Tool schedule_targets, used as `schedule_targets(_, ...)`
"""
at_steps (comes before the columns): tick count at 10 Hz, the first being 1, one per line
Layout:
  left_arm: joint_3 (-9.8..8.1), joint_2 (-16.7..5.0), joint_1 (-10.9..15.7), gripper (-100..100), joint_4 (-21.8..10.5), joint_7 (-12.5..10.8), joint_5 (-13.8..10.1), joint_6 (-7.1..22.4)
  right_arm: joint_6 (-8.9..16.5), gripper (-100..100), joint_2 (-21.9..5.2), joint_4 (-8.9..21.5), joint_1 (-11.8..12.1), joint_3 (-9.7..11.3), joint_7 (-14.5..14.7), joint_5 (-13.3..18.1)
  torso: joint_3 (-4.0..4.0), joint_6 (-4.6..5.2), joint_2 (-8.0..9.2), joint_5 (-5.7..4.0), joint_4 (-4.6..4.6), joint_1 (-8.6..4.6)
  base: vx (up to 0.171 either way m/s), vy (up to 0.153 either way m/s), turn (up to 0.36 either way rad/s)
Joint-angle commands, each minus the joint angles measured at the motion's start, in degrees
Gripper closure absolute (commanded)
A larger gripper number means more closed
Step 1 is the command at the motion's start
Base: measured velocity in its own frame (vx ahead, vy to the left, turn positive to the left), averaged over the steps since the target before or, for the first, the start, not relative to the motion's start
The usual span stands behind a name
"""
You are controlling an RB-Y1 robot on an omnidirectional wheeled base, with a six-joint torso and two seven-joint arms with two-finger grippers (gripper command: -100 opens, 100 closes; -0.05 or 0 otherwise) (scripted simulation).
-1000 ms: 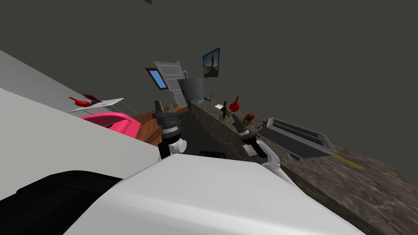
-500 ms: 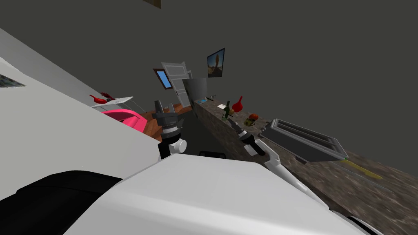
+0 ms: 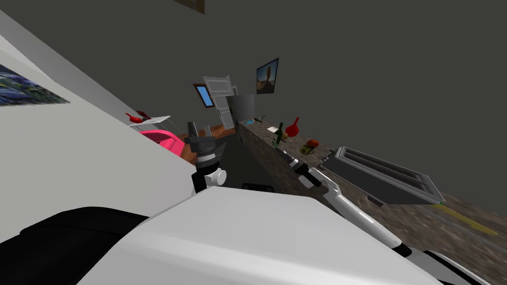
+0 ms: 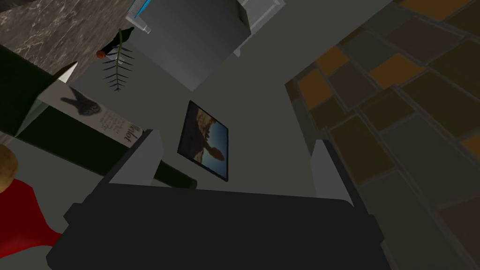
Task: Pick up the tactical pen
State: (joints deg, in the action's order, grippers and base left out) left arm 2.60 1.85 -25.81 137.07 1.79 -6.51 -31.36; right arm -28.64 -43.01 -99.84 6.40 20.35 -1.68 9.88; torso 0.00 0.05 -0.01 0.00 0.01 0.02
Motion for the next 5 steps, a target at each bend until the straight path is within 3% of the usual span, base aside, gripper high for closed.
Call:
schedule_targets(1, 0.0, 0.0, 0.0, 0, 0.0, 0.0, 0.0, 0.0, -0.56, -100, -2.86, 2.86, -1.42, 1.98, 0.42, 1.22, 0.0, 0.0, 0.0, 0.0, 0.0, 0.0, -0.003, 0.034, 0.155)
schedule_targets(2, 0.0, 0.0, 0.0, 0, 0.0, 0.0, 0.0, 0.0, -0.56, -100, -3.12, 4.1, -1.42, 1.98, 0.42, 1.22, -0.02, -0.04, -0.03, 0.0, -0.01, 0.02, 0.001, 0.026, 0.094)
schedule_targets(3, 0.0, 0.0, 0.0, 0, 0.0, 0.0, 0.0, 0.0, -1.0, -100, -5.33, 6.33, -2.99, 3.83, 0.8, 2.31, -0.02, 0.0, -0.03, 0.0, -0.01, 0.01, 0.004, 0.035, 0.167)
schedule_targets(4, 0.0, 0.0, 0.0, 0, 0.0, 0.0, 0.0, 0.0, -1.0, -100, -5.67, 7.45, -2.99, 3.83, 0.8, 2.31, -0.03, -0.03, -0.05, 0.01, -0.01, 0.03, 0.009, 0.027, 0.074)
schedule_targets(5, 0.0, 0.0, 0.0, 0, 0.0, 0.0, 0.0, 0.0, -1.48, -100, -8.17, 9.25, -4.59, 5.67, 1.19, 3.39, -0.04, 0.01, -0.07, 0.0, -0.01, 0.0, 0.019, 0.033, 0.173)
